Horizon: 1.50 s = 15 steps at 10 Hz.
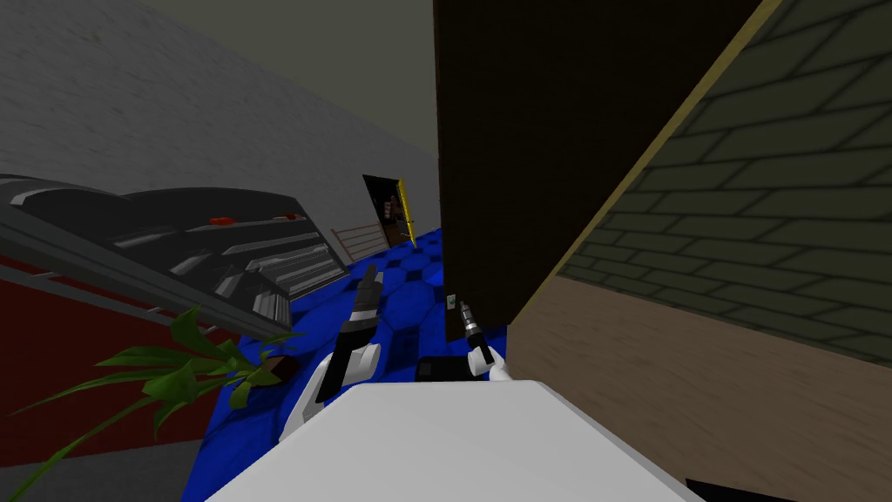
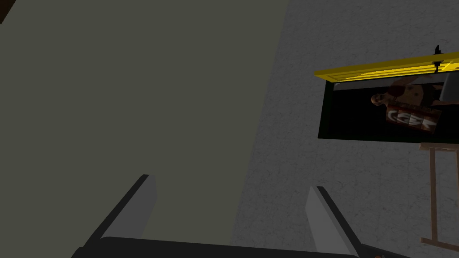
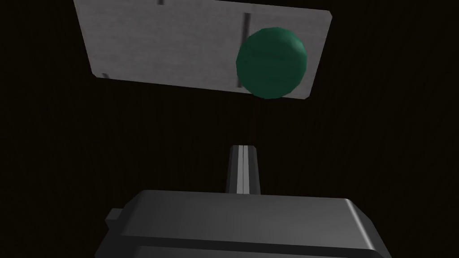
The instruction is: Push the door open
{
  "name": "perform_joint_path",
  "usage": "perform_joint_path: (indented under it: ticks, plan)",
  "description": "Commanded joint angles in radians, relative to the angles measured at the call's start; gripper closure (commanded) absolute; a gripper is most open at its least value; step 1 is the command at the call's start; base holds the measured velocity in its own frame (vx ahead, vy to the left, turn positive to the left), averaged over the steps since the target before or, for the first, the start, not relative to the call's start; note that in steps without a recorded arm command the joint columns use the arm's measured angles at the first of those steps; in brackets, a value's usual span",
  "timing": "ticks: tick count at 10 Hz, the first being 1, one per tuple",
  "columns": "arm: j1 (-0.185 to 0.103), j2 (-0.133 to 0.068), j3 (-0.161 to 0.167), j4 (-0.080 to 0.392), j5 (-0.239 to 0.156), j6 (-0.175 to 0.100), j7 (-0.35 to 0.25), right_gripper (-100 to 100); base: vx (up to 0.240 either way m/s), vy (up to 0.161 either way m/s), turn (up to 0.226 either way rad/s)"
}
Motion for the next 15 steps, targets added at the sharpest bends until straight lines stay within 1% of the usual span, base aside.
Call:
perform_joint_path:
  ticks: [1, 2, 3, 4, 5, 6, 7, 9, 10, 11, 12, 14, 15]
  plan:
    - [0.017, -0.012, 0.006, -0.023, 0.003, 0.005, 0.003, -100, -0.100, -0.140, 0.001]
    - [0.031, -0.015, 0.010, -0.040, 0.005, 0.009, 0.005, -100, -0.129, -0.131, -0.010]
    - [0.045, -0.013, 0.015, -0.058, 0.007, 0.013, 0.008, -100, -0.157, -0.120, -0.015]
    - [0.059, -0.006, 0.020, -0.075, 0.010, 0.017, 0.011, -100, -0.165, -0.098, -0.008]
    - [0.079, 0.012, 0.027, -0.100, 0.013, 0.022, 0.015, -100, -0.178, -0.077, -0.011]
    - [0.079, 0.012, 0.027, -0.100, 0.013, 0.022, 0.015, -100, -0.149, -0.022, 0.001]
    - [0.094, 0.035, 0.032, -0.119, 0.015, 0.027, 0.018, -100, -0.155, 0.038, -0.004]
    - [0.103, 0.053, 0.035, -0.130, 0.017, 0.029, 0.020, -100, -0.137, 0.135, 0.000]
    - [0.112, 0.039, 0.036, -0.145, 0.017, 0.035, 0.019, -100, -0.065, 0.082, -0.012]
    - [0.111, 0.022, 0.034, -0.144, 0.018, 0.034, 0.018, -100, 0.075, -0.027, 0.002]
    - [0.111, 0.022, 0.034, -0.144, 0.018, 0.034, 0.018, -100, 0.127, -0.080, 0.007]
    - [0.106, -0.003, 0.028, -0.138, 0.018, 0.032, 0.016, -100, 0.205, -0.037, 0.021]
    - [0.103, -0.009, 0.024, -0.136, 0.019, 0.031, 0.016, -100, 0.258, 0.046, 0.024]
